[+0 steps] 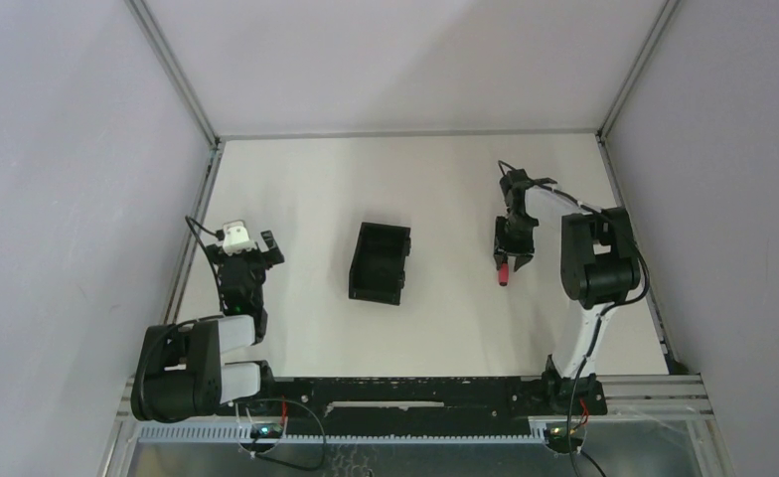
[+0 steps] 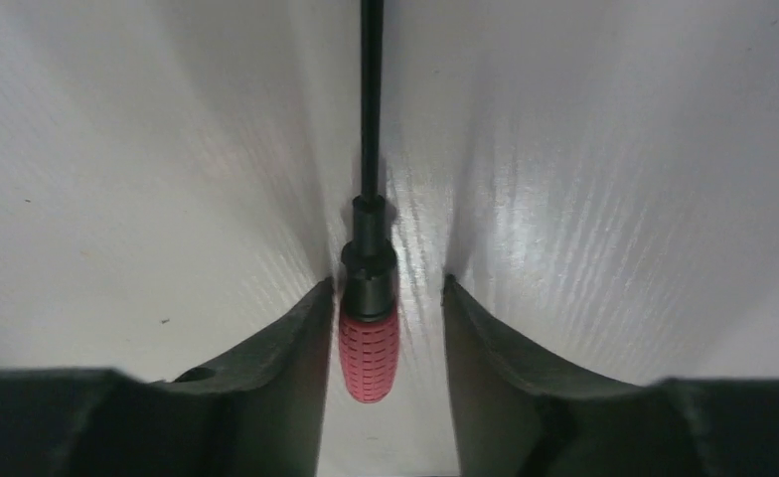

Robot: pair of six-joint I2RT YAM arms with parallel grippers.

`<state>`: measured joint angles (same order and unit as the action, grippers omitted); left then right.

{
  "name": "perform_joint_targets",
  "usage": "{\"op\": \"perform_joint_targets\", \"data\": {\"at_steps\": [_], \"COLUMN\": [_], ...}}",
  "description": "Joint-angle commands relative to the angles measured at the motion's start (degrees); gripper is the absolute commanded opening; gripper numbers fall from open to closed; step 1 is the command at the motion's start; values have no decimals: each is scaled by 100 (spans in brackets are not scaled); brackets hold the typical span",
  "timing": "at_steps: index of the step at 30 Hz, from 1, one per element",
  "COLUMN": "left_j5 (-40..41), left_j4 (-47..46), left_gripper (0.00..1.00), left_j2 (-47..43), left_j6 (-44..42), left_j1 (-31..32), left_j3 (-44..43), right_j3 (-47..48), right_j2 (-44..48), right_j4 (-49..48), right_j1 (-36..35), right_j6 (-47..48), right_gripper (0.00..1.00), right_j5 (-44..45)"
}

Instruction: Put the screwdriver in the bin

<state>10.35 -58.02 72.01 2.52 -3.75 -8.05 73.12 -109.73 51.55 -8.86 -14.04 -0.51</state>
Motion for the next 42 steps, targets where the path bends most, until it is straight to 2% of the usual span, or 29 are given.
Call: {"op": "perform_joint_targets", "data": {"at_steps": [1, 4, 5, 12, 15, 18, 23, 26, 30, 36, 39, 42], "left_j5": [24, 16, 26, 21, 27, 24, 25, 21, 26, 25, 19, 20], "left_j4": [-227, -227, -227, -227, -227, -227, -227, -227, -227, -227, -225, -227], "left_gripper": [100, 100, 100, 100, 100, 100, 100, 100, 100, 100, 100, 100], "left_j2": [6, 6, 6, 6, 7, 6, 6, 6, 5, 2, 6, 6], "left_j6": [-102, -100, -98, -99, -102, -99, -95, -95, -102, -97, -98, -99], "left_j1": [41, 35, 33, 38, 39, 40, 37, 38, 37, 40, 36, 40], "left_j3": [-302, -307, -303, -304, -302, -308, -305, -304, -302, -306, -304, -302], "right_j3": [-52, 128, 252, 1953, 2724, 3101, 3201, 3109, 3051, 4011, 4543, 4713], "right_j2": [-54, 104, 187, 922, 958, 1197, 1437, 1454, 1296, 303, -85, -240], "right_j4": [-530, -431, -320, 1667, 2669, 2971, 2953, 2709, 1969, 1651, 1666, 1601], "right_j1": [-161, -98, -57, 7, 60, 119, 32, -544, -1782, -3467, -3907, -4055], "right_j6": [-110, -80, -62, 183, 103, -38, -308, -528, -811, -940, -891, -872], "right_gripper": [38, 7, 0, 0, 0, 0, 0, 0, 0, 0, 0, 0], "right_j5": [326, 578, 623, 446, 825, 951, 712, 595, 221, -162, -128, -56]}}
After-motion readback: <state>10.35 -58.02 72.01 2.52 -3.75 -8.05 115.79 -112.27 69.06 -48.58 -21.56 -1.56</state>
